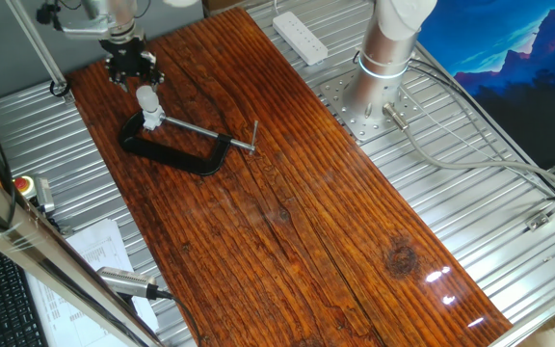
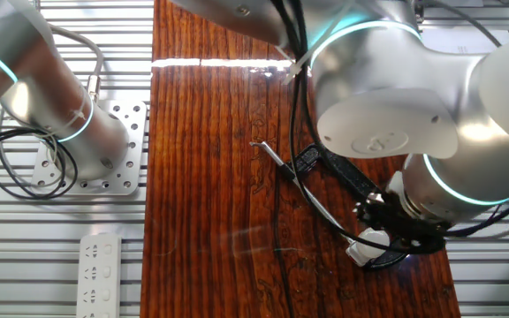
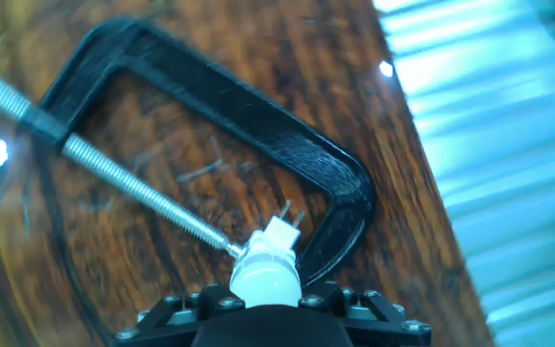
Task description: Take out the light bulb by rotating it
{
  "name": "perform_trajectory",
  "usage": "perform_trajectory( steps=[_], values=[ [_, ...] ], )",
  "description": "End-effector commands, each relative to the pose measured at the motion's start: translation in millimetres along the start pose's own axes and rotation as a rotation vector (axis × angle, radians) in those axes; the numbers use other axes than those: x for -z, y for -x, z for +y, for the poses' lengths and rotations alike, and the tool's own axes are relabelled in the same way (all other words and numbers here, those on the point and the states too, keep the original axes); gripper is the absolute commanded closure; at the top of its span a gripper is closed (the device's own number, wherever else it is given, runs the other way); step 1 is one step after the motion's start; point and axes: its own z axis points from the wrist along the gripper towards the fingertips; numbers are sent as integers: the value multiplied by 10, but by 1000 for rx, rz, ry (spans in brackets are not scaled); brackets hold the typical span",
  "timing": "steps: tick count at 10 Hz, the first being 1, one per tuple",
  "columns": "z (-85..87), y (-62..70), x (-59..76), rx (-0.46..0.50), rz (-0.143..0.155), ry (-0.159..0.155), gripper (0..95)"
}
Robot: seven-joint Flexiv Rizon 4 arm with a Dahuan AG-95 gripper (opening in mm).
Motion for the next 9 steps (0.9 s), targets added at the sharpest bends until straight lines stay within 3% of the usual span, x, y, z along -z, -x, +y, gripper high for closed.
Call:
perform_trajectory(
  steps=[1, 2, 4, 5, 9],
  values=[
    [1, -11, -26, -455, -9, 29, 570],
    [1, -11, -26, -554, -9, 32, 570],
    [2, -12, -26, -577, -13, 32, 570],
    [3, -12, -26, -602, -16, 32, 380],
    [12, -19, -56, -794, -16, 34, 380]
  ],
)
